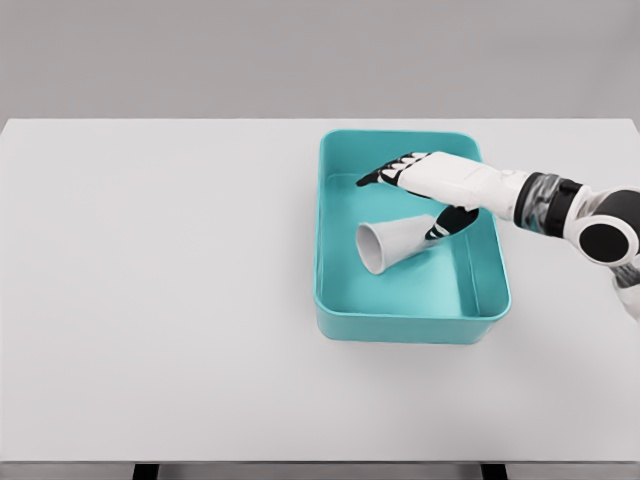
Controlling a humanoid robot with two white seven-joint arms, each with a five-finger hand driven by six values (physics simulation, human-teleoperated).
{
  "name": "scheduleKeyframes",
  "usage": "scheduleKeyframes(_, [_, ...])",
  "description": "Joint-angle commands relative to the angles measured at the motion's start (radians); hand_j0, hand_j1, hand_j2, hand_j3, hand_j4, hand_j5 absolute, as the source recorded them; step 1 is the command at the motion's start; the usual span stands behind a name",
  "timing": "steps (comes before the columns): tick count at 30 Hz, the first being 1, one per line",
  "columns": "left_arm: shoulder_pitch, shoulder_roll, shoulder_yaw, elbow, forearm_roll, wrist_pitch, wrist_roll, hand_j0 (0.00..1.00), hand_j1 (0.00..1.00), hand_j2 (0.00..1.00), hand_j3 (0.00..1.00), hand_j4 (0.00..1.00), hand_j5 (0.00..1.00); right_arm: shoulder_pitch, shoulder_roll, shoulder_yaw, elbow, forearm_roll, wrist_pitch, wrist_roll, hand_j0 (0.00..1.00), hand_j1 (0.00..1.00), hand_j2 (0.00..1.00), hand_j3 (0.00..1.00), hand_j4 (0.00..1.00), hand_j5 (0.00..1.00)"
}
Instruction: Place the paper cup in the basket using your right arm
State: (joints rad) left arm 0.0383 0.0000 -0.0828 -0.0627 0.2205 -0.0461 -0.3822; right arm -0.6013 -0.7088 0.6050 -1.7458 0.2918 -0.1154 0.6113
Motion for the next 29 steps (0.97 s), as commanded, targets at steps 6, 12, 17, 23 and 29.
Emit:
scheduleKeyframes(6, [0.0, 0.0, 0.0, 0.0, 0.0, 0.0, -0.001, 1.0, 1.0, 1.0, 1.0, 1.0, 1.0, 0.029, -0.112, -0.237, 0.094, -0.789, -0.306, 0.0, 1.0, 1.0, 1.0, 1.0, 1.0, 1.0])
scheduleKeyframes(12, [0.0, 0.0, 0.0, 0.0, 0.0, 0.0, 0.0, 1.0, 1.0, 1.0, 1.0, 1.0, 1.0, 0.274, -0.103, -0.522, 0.391, -0.697, -0.374, 0.0, 1.0, 1.0, 1.0, 1.0, 1.0, 1.0])
scheduleKeyframes(17, [0.0, 0.0, 0.0, 0.0, 0.0, 0.0, 0.0, 1.0, 1.0, 1.0, 1.0, 1.0, 1.0, 0.353, -0.083, -0.633, 0.41, -0.666, -0.356, 0.0, 1.0, 1.0, 1.0, 1.0, 1.0, 1.0])
scheduleKeyframes(23, [0.0, 0.0, 0.0, 0.0, 0.0, 0.0, 0.0, 1.0, 1.0, 1.0, 1.0, 1.0, 1.0, 0.351, -0.028, -0.622, 0.41, -0.612, -0.342, 0.0, 1.0, 1.0, 1.0, 1.0, 1.0, 1.0])
scheduleKeyframes(29, [0.0, 0.0, 0.0, 0.0, 0.002, -0.001, -0.001, 1.0, 1.0, 1.0, 1.0, 1.0, 1.0, 0.342, 0.032, -0.625, 0.416, -0.534, -0.323, 0.0, 1.0, 1.0, 1.0, 1.0, 1.0, 1.0])
